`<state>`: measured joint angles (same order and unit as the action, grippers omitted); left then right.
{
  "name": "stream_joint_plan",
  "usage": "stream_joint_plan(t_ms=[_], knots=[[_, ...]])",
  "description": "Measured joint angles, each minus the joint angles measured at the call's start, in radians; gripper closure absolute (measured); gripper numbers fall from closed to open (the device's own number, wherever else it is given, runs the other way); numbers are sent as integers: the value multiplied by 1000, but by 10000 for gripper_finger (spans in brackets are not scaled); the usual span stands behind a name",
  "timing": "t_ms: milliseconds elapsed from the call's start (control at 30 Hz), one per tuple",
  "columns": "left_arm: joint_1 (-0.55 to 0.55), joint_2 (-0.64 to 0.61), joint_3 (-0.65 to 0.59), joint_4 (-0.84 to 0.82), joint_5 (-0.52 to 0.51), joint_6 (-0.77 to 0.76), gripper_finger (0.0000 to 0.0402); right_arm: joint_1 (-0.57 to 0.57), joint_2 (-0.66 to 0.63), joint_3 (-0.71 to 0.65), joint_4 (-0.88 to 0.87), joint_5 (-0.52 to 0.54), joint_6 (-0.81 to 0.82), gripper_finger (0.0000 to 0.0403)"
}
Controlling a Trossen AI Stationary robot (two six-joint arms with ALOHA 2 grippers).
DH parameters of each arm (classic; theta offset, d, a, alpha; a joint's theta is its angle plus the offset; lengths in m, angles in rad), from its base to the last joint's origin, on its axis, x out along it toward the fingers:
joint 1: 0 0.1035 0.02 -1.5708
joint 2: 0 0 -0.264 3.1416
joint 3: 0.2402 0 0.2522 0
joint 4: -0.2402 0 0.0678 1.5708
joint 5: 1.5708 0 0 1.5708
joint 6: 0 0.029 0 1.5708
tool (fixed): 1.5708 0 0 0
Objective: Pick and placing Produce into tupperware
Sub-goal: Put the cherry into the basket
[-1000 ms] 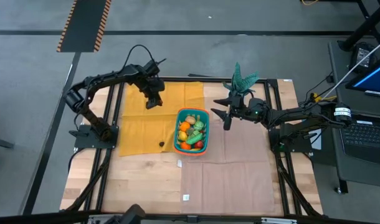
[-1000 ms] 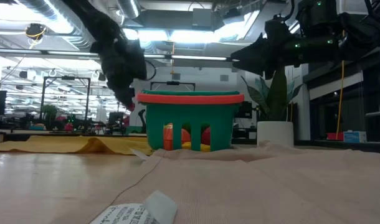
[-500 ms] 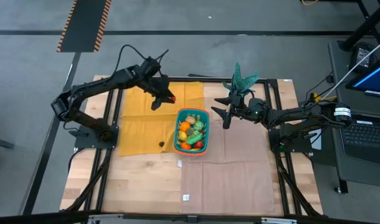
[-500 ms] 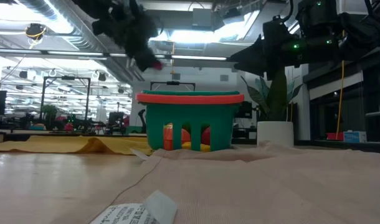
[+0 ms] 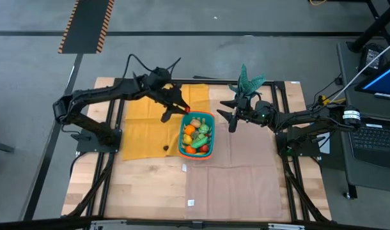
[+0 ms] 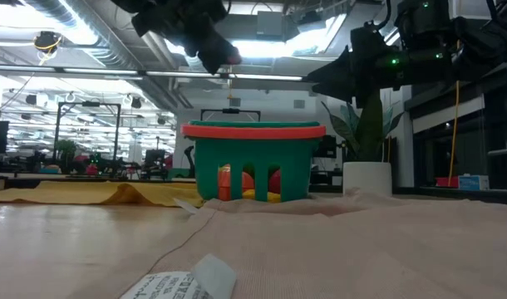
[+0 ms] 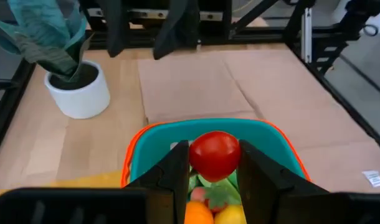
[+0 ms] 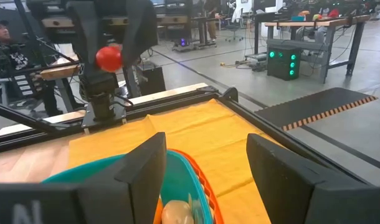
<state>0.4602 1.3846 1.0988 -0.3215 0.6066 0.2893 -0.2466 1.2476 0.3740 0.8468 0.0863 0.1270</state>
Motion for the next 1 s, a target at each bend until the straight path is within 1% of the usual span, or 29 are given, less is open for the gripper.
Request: stream_joint_plan(t_ms=[167,333,467,567,733,1000], knots=[[-55,3,0,5,-89,0,301,0,0,0,0,0,0,178],[-101,14,0,36,-121,-3,302,0,0,0,0,0,0,178],[-133,52,0,39,-179,-26,299,0,0,0,0,0,0,178],[-151,94,0,51,-201,-45,296,0,0,0,0,0,0,178],[-164,153,0,73,-204,-86,302,0,0,0,-3,-1,0,178],[-163,161,0,74,-209,-127,300,0,0,0,-5,-1,0,178]])
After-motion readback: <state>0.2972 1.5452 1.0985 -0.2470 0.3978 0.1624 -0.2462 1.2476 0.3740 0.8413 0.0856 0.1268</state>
